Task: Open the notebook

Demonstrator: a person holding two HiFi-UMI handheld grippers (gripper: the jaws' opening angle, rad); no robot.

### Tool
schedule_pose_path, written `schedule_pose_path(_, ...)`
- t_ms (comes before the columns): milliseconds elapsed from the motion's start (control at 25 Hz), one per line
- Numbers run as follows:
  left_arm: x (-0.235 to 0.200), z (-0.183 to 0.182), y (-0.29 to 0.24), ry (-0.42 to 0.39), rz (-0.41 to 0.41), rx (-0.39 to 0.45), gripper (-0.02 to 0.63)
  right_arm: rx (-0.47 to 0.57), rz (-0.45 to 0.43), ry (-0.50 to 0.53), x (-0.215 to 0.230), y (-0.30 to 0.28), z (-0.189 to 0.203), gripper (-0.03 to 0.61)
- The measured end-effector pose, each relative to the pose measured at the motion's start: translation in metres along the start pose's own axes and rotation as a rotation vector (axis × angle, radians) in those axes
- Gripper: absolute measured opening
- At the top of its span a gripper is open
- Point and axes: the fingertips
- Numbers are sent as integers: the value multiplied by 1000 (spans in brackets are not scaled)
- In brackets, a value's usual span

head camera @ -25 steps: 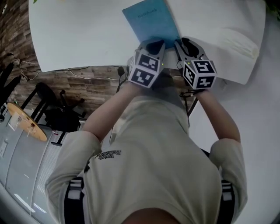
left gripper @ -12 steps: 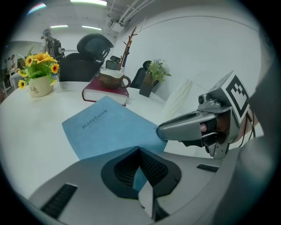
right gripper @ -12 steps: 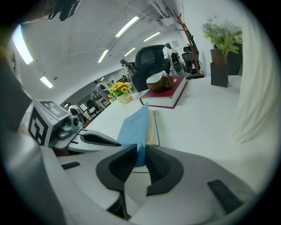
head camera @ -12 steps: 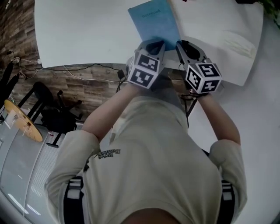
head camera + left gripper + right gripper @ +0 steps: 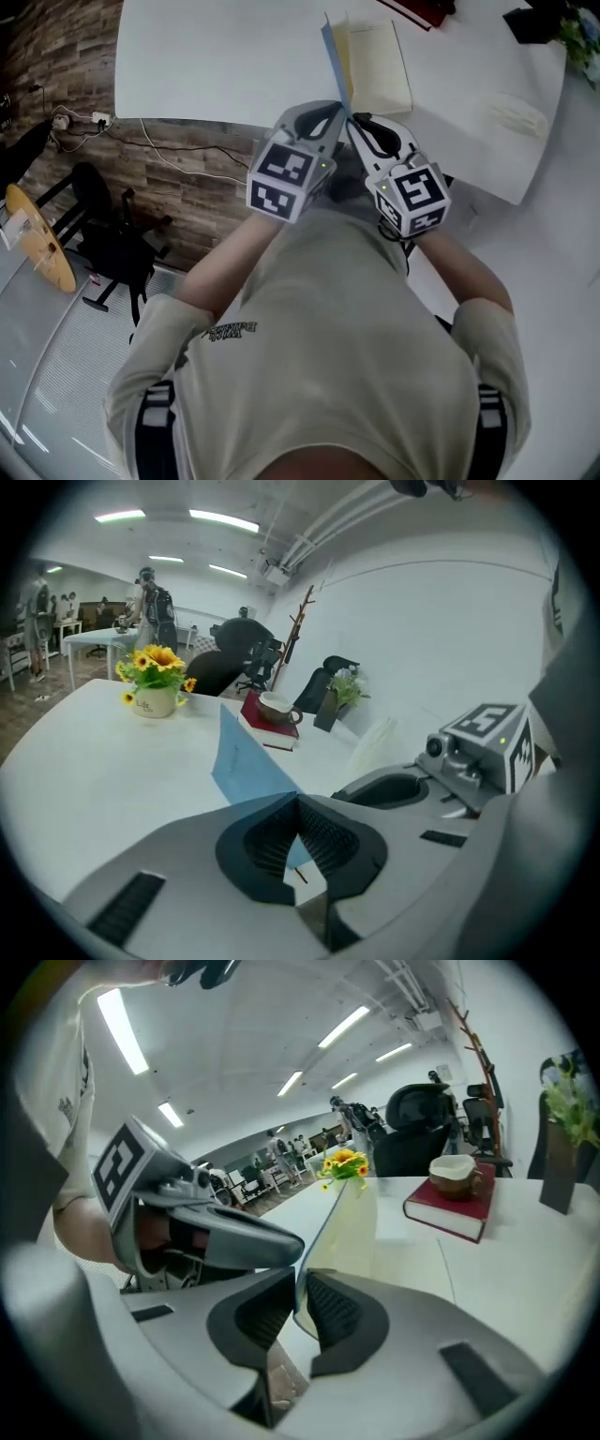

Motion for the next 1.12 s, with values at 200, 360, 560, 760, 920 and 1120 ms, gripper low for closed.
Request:
schedule_pose_path(200, -19, 0, 33, 56, -51, 41, 0, -60, -115, 90, -42, -35, 7, 57)
schedule_pose_path(360, -53, 28, 30, 81, -96, -29, 0, -132, -171, 126, -68, -69, 21, 72)
schedule_pose_path(560, -93, 65, 8, 100, -130, -134, 0, -242, -208, 115, -77, -104, 50, 83)
schedule_pose_path(760, -107, 83, -2, 95, -145, -179, 0, -305, -206, 79, -77, -123, 68, 81)
schedule_pose_path(920, -115, 96, -10, 121, -135, -227, 0, -370, -231, 48, -78, -125, 79, 81)
schedule_pose_path(1120, -122, 106, -17, 126, -132, -262, 0, -408, -206, 21, -57, -95, 76, 80)
Point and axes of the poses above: the fingertips, and each gripper's own axes: y backward along the fingers, x to its right, z out of its underside, and after that the axes turned 6 degrees about y, right-handed
